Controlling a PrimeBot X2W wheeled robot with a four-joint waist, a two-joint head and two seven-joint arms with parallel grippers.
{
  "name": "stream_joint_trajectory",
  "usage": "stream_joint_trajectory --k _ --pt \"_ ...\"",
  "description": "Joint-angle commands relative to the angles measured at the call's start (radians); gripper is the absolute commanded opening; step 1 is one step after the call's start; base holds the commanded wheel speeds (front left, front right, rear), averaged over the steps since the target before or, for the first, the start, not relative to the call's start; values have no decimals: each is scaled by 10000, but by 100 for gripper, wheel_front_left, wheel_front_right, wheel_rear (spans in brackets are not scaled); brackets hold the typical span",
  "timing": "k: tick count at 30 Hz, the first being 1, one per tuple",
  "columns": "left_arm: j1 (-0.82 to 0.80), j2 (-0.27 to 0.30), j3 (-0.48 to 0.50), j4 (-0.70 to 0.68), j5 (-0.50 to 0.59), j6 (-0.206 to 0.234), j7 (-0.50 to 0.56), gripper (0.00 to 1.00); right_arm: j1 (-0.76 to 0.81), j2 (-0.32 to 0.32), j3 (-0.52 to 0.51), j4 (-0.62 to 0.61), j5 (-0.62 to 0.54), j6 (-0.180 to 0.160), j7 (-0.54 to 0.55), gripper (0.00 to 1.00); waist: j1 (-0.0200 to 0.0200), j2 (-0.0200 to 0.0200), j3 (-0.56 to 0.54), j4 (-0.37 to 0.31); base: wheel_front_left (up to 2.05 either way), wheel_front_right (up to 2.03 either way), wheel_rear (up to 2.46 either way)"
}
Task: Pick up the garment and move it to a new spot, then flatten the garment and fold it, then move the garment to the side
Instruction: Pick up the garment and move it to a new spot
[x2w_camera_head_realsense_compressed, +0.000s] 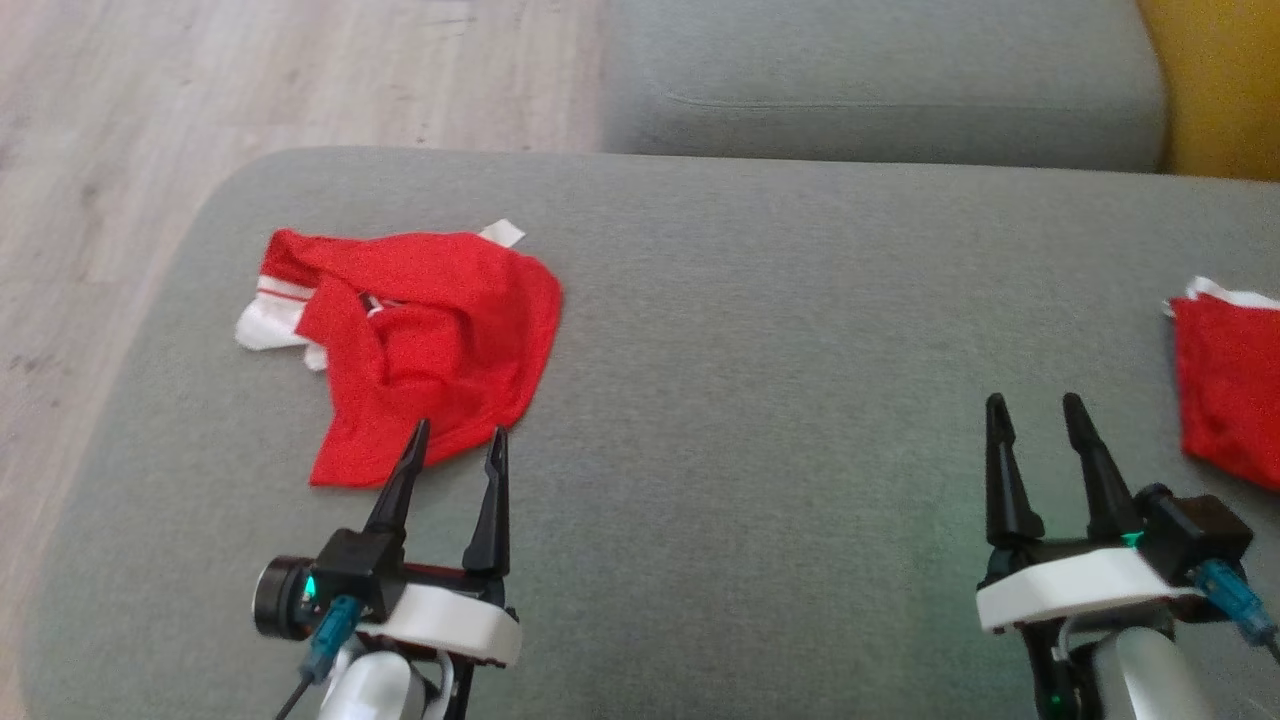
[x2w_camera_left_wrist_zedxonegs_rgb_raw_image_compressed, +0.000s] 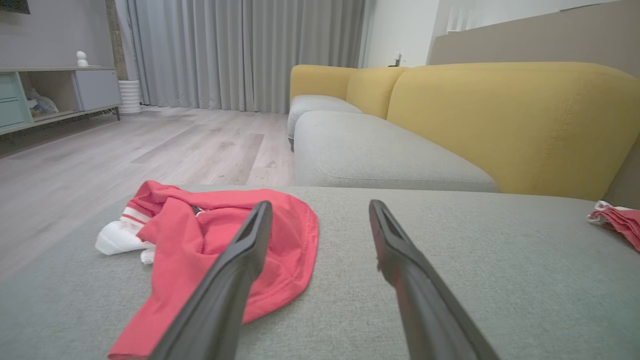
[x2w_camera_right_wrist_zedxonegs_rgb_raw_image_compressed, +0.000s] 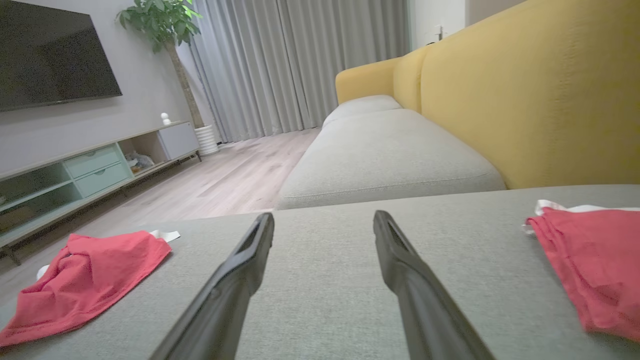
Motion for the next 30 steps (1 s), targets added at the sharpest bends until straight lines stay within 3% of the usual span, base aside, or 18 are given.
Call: stream_joint_trajectory --k 1,19,25,30 --pt "-326 41 326 -288 11 57 -95 100 -93 -38 371 -285 102 67 -117 100 0 0 -52 387 0 0 0" --pt "-130 151 487 -120 202 -50 -95 100 132 -38 1080 -159 555 67 -137 100 0 0 -241 2755 0 0 0" --pt "-160 264 383 67 272 -139 -95 100 79 -38 1216 -39 615 67 -138 100 0 0 -121 2948 0 0 0" --pt "-477 437 320 152 343 -213 -60 100 -99 -38 1270 -70 619 67 -138 100 0 0 242 2633 0 0 0"
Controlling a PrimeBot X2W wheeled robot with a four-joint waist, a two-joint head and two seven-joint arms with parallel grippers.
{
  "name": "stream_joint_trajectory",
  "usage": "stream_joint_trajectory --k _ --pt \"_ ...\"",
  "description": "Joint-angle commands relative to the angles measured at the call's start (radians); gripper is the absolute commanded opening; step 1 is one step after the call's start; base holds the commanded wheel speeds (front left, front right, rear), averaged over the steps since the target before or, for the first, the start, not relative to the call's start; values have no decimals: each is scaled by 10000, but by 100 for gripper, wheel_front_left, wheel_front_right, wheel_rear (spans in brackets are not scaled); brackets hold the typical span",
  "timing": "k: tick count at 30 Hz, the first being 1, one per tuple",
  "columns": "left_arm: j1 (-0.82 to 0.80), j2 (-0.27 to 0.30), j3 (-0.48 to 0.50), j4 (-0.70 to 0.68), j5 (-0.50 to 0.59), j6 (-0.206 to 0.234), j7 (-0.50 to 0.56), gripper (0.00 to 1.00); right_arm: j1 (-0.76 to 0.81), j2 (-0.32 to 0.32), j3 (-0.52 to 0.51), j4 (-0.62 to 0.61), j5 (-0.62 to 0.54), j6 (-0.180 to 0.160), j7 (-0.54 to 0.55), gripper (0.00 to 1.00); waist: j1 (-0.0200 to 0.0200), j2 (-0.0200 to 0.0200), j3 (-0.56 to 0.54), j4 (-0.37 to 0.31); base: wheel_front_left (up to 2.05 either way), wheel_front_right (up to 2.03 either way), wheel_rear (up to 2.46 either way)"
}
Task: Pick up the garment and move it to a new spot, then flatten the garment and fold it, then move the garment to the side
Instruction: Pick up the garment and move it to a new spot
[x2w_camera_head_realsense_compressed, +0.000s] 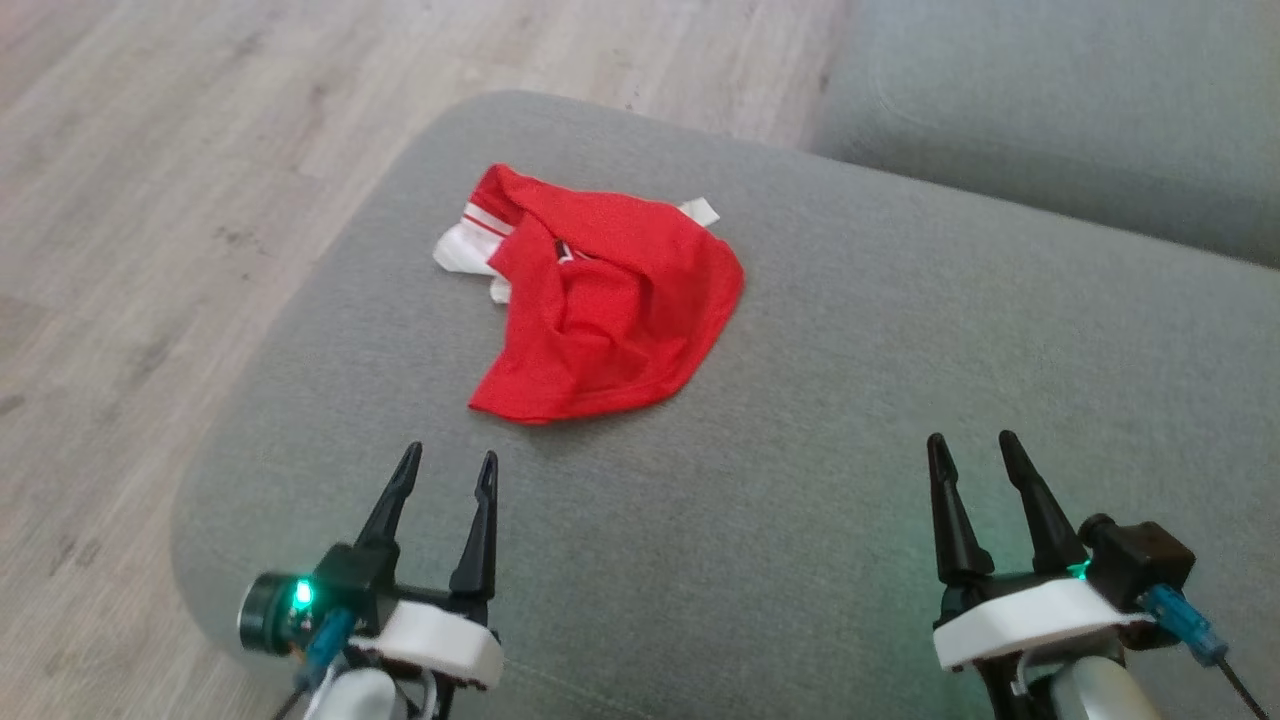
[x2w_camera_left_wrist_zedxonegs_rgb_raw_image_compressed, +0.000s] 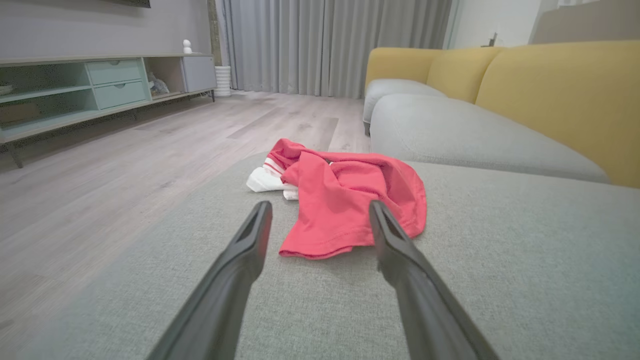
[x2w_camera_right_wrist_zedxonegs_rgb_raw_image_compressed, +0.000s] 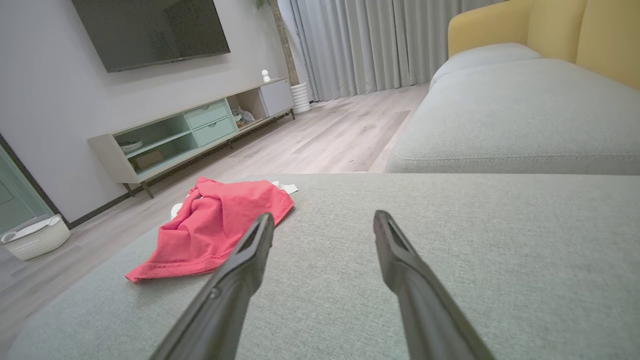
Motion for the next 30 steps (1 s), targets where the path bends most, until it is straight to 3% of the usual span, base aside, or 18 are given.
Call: stream_joint_trajectory --k 1,6,11,21,25,28,30 --pt "-781 226 206 -230 168 -132 8 100 -493 -43 178 -314 -8 67 -110 100 0 0 311 -297 0 0 0" --pt "-1901 538 -280 174 412 -661 937 100 -737 -43 16 -387 -196 67 -110 100 0 0 992 -814 0 0 0" --pt "-3270 903 -1255 1326 424 -1178 2842 100 -1028 -43 -94 -410 -366 67 -110 100 0 0 1652 -1320 0 0 0" --pt "-5088 1452 -2744 3333 -159 -1266 4157 100 -1498 -43 -82 -434 -374 67 -110 100 0 0 2457 -2058 0 0 0" --pt "-5492 1446 -2793 4120 -299 -1266 4269 100 -1600 -43 -138 -396 -342 67 -110 100 0 0 2526 -2189 0 0 0" --pt "-5645 1426 -2766 4569 -340 -1211 4108 0 -1655 -43 -143 -372 -313 67 -110 100 0 0 2482 -2308 0 0 0" --pt "-5715 1412 -2752 4767 -370 -1191 3902 0 -1673 -43 -211 -343 -279 67 -110 100 0 0 2407 -2367 0 0 0"
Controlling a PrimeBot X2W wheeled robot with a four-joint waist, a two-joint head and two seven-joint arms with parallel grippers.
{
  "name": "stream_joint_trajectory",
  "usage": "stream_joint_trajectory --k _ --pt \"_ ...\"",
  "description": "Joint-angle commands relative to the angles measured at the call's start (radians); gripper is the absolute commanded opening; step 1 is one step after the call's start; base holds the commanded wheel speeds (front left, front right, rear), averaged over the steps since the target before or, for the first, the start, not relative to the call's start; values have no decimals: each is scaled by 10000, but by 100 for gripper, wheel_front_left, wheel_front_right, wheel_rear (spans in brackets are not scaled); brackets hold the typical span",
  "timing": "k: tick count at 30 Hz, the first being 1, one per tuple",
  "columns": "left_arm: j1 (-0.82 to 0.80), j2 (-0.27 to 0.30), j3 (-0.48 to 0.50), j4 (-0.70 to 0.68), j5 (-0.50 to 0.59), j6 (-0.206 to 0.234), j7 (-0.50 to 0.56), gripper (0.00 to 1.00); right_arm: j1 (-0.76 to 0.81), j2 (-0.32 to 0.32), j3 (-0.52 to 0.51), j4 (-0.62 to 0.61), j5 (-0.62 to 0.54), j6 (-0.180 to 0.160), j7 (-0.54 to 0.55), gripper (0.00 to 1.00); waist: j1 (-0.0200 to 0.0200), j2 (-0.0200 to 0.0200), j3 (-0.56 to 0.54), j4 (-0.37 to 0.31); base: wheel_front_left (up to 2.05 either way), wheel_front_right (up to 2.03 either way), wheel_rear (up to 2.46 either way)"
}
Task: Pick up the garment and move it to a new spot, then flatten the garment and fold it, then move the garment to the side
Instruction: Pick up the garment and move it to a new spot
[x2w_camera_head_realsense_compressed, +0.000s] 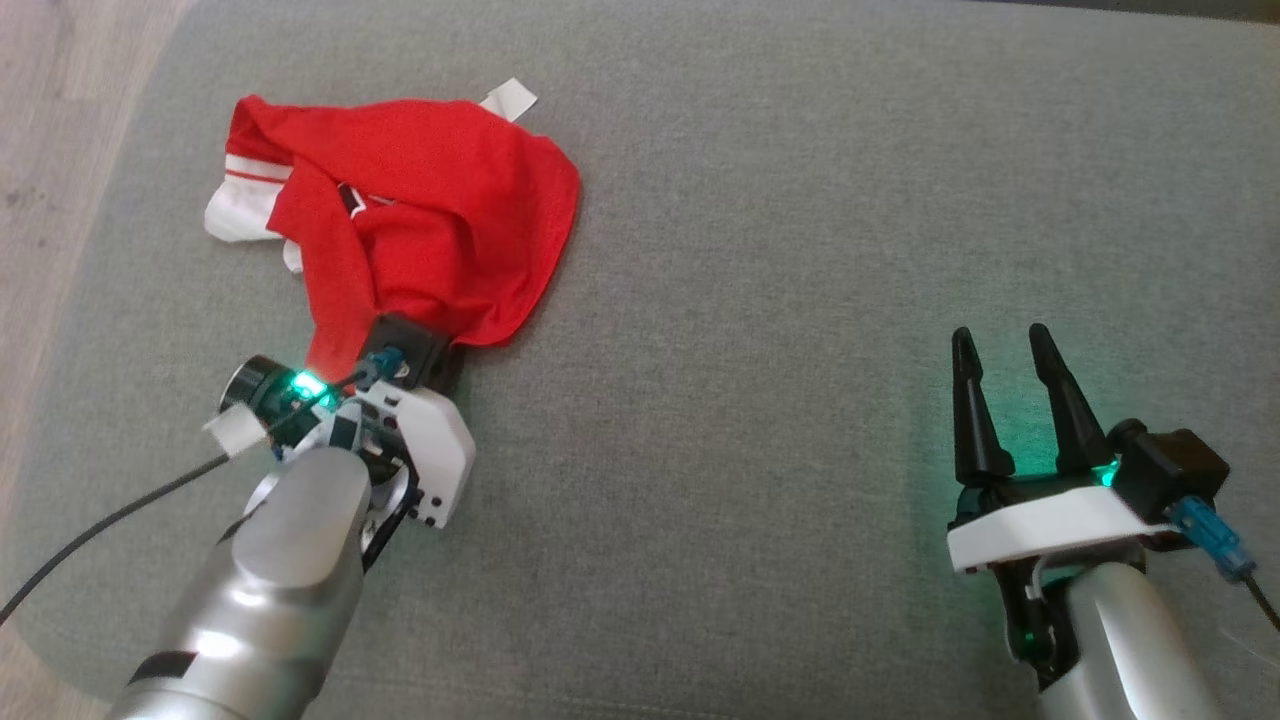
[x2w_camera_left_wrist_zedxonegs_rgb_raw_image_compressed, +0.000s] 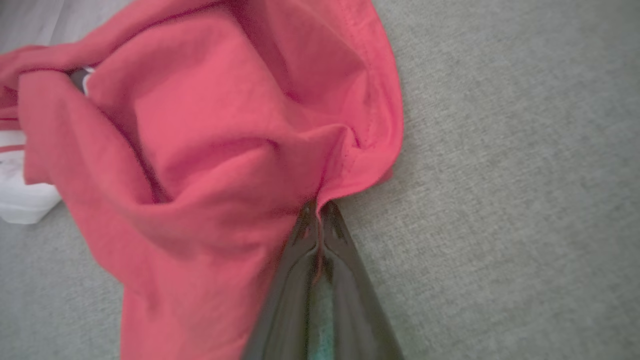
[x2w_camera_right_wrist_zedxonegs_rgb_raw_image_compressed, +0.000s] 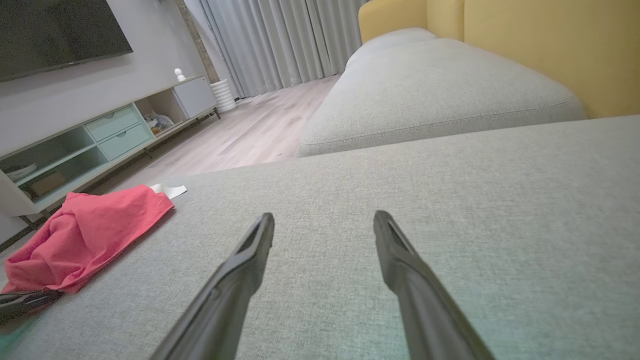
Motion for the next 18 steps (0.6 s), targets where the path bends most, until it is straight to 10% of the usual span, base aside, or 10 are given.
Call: stream_joint_trajectory --k 1,18 --pt "-198 317 276 34 -79 84 -158 0 -242 -28 178 -258 66 67 -108 100 -1 0 -91 -50 0 0 0" --pt "-75 101 395 -832 -250 778 -2702 0 359 -28 -34 -17 458 67 -109 100 -1 0 -1544 185 0 0 0"
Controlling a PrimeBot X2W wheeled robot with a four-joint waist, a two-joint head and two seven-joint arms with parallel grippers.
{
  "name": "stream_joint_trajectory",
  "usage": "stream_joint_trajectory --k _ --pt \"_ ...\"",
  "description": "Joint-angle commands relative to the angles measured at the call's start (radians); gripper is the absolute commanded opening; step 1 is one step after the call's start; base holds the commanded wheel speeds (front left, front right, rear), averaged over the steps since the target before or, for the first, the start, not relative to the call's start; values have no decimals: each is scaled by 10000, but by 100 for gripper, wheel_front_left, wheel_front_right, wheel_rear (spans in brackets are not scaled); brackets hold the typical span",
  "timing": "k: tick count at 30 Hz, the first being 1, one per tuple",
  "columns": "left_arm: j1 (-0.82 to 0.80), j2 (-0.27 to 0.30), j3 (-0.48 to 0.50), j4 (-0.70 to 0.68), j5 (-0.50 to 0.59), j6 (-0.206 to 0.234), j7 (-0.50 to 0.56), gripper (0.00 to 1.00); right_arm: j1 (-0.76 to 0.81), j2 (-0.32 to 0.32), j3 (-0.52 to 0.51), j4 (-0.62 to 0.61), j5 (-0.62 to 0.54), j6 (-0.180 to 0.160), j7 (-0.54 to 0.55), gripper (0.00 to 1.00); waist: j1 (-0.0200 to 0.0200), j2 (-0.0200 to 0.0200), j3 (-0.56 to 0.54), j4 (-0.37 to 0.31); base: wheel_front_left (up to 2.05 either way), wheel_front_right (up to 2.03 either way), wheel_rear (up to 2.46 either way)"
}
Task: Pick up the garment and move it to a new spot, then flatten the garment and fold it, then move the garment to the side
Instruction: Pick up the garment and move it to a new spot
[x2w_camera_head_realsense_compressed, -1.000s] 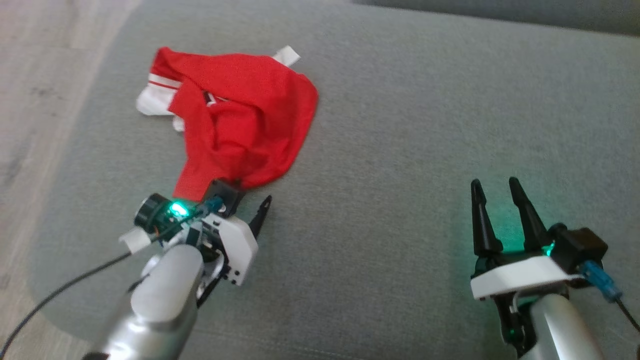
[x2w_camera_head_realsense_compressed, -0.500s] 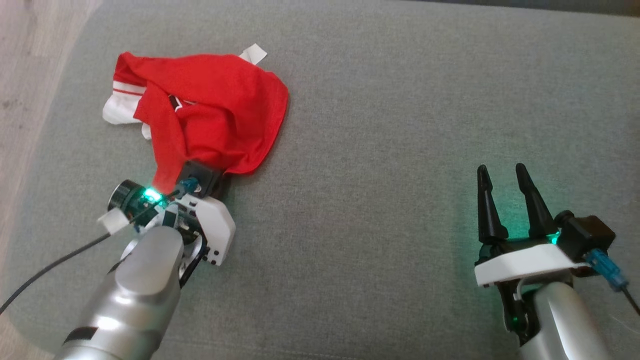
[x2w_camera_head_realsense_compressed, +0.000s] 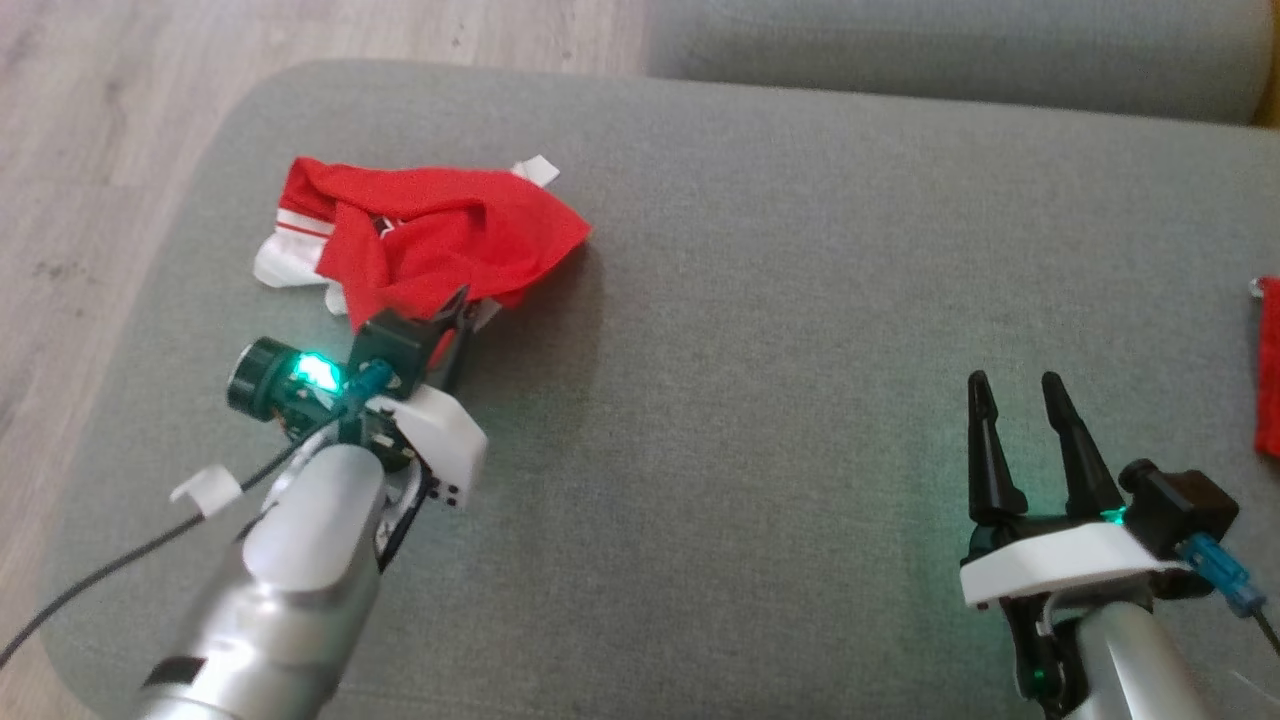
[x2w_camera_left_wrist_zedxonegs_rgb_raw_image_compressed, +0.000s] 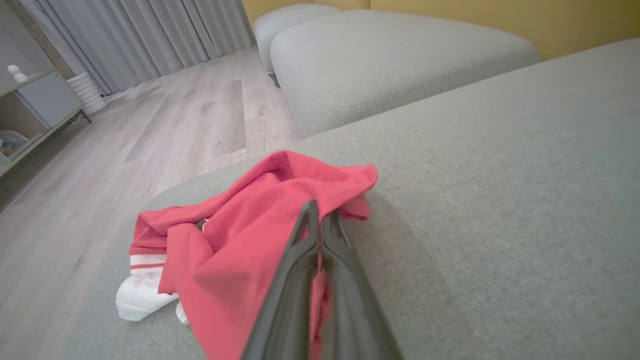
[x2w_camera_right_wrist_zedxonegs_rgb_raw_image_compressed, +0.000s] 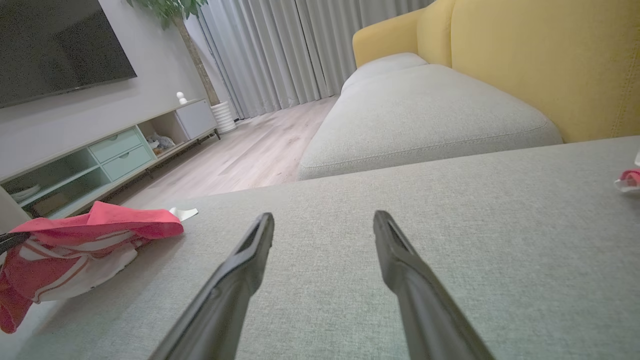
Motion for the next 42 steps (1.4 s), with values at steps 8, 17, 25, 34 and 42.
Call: stream_joint_trajectory --k 8,17,25,34,42 --pt "145 -444 49 -2227 -370 46 -36 0 -167 -30 413 -334 209 67 -109 100 1 0 -318 -343 0 0 0" --pt "-386 -1113 -672 -3738 -526 267 516 0 -415 -30 680 -366 370 67 -109 100 1 0 84 -1962 0 0 0" --pt "-1114 -1218 -2089 -3997 -1706 799 531 5 -629 -30 917 -403 713 67 -109 100 1 0 565 -3657 0 0 0" --pt "-1362 -1221 -3934 -3495 -2831 1297 -36 100 -606 -30 660 -536 661 67 -109 100 1 0 669 -3351 0 0 0" --pt "-1348 -1175 -3772 -2770 -3308 1651 -919 100 -468 -30 249 -523 311 67 -109 100 1 0 184 -1898 0 0 0"
